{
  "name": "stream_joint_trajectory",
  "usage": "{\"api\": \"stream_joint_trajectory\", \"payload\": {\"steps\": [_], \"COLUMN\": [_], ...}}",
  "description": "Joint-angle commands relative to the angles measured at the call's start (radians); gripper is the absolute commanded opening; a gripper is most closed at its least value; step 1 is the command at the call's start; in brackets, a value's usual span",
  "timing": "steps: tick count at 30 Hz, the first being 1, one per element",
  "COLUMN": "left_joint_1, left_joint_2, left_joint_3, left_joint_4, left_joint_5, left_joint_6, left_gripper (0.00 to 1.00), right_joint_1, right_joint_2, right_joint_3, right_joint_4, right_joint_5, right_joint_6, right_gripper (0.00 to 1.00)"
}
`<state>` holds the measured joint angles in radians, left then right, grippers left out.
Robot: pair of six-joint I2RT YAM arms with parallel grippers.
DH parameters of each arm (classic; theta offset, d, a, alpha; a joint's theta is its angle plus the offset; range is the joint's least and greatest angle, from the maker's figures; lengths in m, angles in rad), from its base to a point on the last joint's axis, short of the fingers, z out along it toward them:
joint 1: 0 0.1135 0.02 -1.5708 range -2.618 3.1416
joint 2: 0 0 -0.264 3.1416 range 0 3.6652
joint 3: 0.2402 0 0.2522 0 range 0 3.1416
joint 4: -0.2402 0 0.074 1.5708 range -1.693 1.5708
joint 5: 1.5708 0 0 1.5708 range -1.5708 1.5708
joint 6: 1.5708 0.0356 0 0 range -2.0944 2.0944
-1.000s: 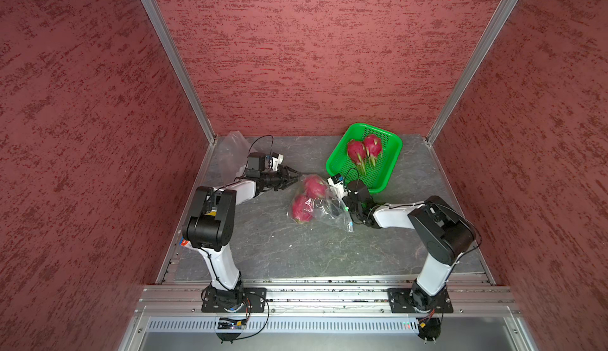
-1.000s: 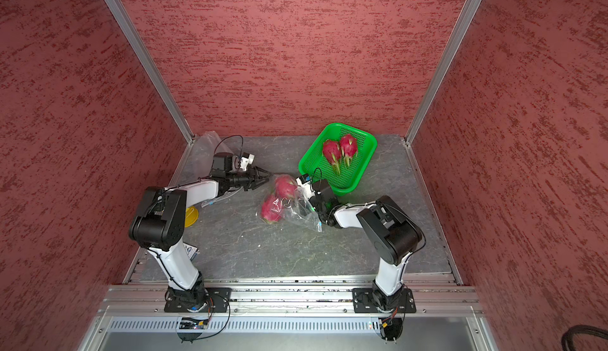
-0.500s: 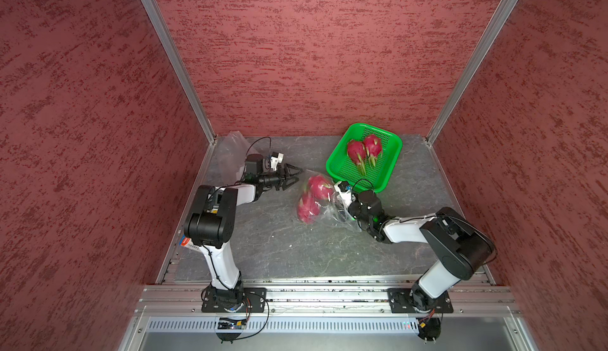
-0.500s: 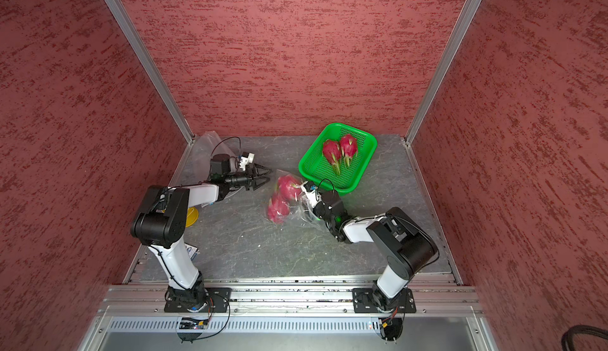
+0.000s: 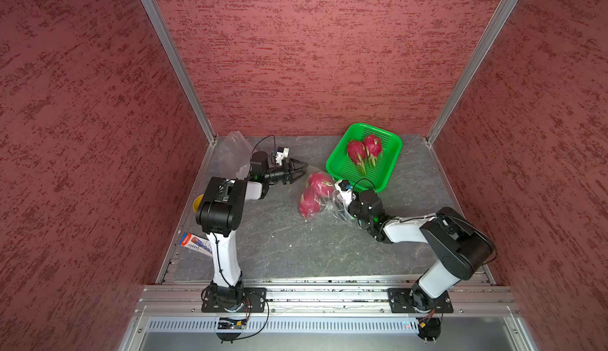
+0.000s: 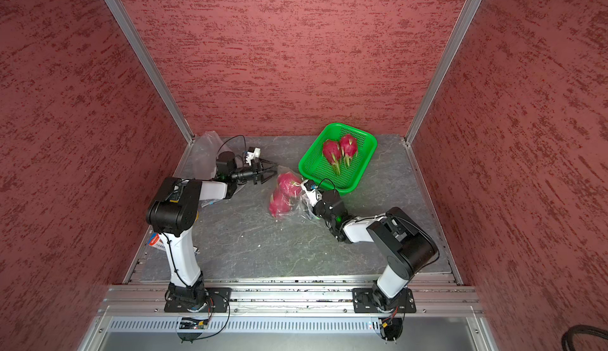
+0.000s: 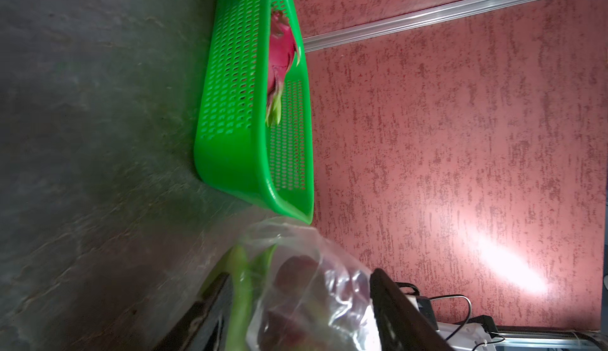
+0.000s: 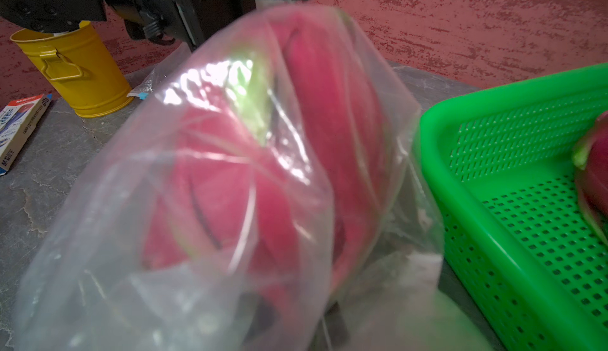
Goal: Open the zip-top bag and take out the dragon fruit
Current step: Pick up the dragon fruit from the zipper food storage bag.
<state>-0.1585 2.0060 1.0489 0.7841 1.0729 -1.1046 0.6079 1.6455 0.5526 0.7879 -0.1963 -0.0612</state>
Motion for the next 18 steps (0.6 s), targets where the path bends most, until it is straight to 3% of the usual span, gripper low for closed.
{"api": "stream_joint_trajectory", "payload": {"steps": [1,4,10,14,18], "left_joint_1": [-0.014,-0.033,-0.039,-0.038,-0.036], "left_joint_2": [0.021,0.036,0.046,0.047,0.048], "left_joint_3": [0.035,0.05,0.04,0.034,0.038], "left_joint_4": [0.095,0.095,0.113,0.116,0.133], "left_joint_5": [0.011,0.018,0.028,0.032,0.03], "left_joint_6": [-0.047,-0.051,-0.064,-0.067,-0.078], "left_gripper": [0.67,0.62,0.45,0.28,0.02], "right_joint_1": [0.006,0.006,0.006,0.006,0.006], "right_joint_2": [-0.03,-0.03,-0.039,-0.046,-0.056], "right_joint_3": [0.01,0.015,0.012,0.01,0.009], "right_joint_4": [0.042,0.037,0.032,0.03,0.022], "right_joint_5": [0.012,0.013,0.023,0.023,0.028], "right_joint_6": [-0.008,-0.008,-0.008,-0.006,-0.008], "right_gripper": [0.0,0.0,0.0,0.0,0.0]}}
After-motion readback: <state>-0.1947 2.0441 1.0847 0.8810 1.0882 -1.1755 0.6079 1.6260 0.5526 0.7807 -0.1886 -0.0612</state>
